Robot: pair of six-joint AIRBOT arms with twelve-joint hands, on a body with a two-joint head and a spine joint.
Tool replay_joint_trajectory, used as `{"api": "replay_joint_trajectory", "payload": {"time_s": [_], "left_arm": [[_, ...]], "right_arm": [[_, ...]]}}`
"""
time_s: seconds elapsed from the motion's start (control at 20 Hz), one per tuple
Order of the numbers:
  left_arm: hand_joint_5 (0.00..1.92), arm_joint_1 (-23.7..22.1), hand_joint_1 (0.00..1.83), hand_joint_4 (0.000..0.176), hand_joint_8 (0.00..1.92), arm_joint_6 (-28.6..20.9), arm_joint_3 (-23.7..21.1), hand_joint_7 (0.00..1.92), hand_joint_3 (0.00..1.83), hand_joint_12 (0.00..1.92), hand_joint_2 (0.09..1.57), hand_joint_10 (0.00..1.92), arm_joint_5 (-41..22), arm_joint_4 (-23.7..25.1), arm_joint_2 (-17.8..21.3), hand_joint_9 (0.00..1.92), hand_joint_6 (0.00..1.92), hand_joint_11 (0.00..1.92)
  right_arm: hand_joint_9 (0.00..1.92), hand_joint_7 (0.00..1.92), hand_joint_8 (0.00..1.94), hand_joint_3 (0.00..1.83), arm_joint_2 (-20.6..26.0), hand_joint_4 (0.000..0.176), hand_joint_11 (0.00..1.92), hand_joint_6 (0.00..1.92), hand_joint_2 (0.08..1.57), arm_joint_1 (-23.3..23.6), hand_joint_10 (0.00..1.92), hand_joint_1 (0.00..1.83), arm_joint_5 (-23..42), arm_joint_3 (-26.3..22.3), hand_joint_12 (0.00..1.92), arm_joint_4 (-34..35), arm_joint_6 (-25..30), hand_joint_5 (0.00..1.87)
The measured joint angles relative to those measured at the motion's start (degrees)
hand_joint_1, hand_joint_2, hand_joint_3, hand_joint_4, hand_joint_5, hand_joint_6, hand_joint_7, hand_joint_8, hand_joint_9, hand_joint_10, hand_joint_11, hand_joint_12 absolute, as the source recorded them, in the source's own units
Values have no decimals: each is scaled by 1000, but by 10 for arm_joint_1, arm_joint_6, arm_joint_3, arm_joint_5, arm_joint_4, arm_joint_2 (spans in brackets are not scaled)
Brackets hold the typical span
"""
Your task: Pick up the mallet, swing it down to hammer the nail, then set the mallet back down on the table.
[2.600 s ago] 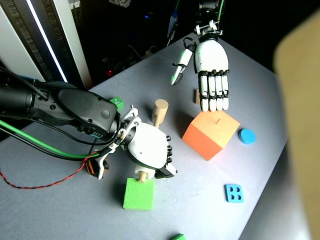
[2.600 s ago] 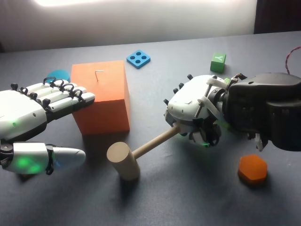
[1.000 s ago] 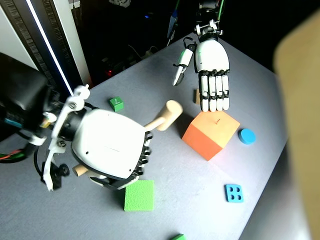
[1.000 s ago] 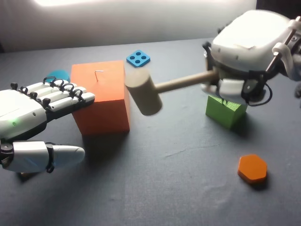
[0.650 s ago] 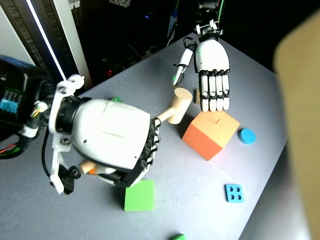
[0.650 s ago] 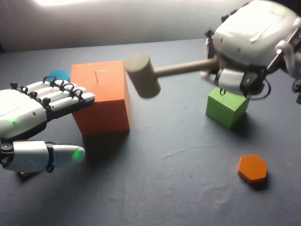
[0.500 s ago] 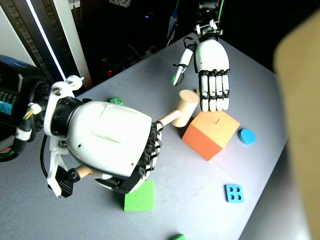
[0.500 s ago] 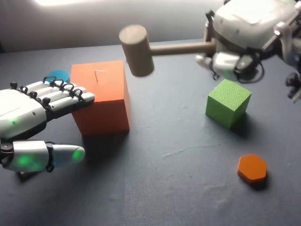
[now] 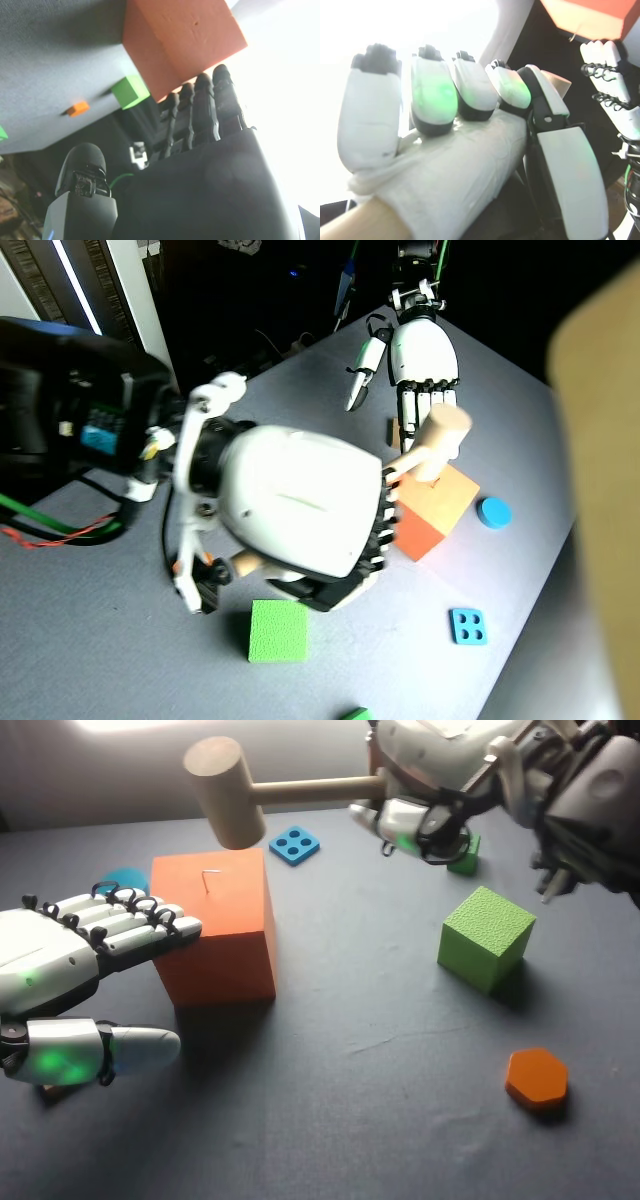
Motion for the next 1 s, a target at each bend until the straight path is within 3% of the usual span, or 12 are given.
{"api": "replay_joint_trajectory", "payload": {"time_s": [0.3,0.55,0.9,1.0], "left_arm": [[72,0,0,0,1,0,0,66,0,31,1241,1,-1,0,-1,68,6,38],[71,0,0,0,4,0,0,57,3,27,1249,1,0,0,-2,46,4,8],[51,0,0,0,2,0,0,48,0,17,1241,1,0,0,-2,43,1,3],[61,0,0,0,9,0,2,66,0,18,1241,5,0,0,-3,53,5,11]], "right_arm": [[1758,1659,1941,82,-38,176,1920,1921,1571,17,1921,585,0,27,1921,0,-4,1475],[1722,1626,1941,16,-58,176,1892,1921,1562,17,1921,730,-1,42,1921,0,-4,1436],[1724,1632,1941,36,-79,176,1894,1921,1571,16,1921,668,-2,63,1921,0,-1,1457],[1731,1629,1941,13,-81,176,1906,1921,1559,13,1921,770,-1,66,1921,-2,2,1440]]}}
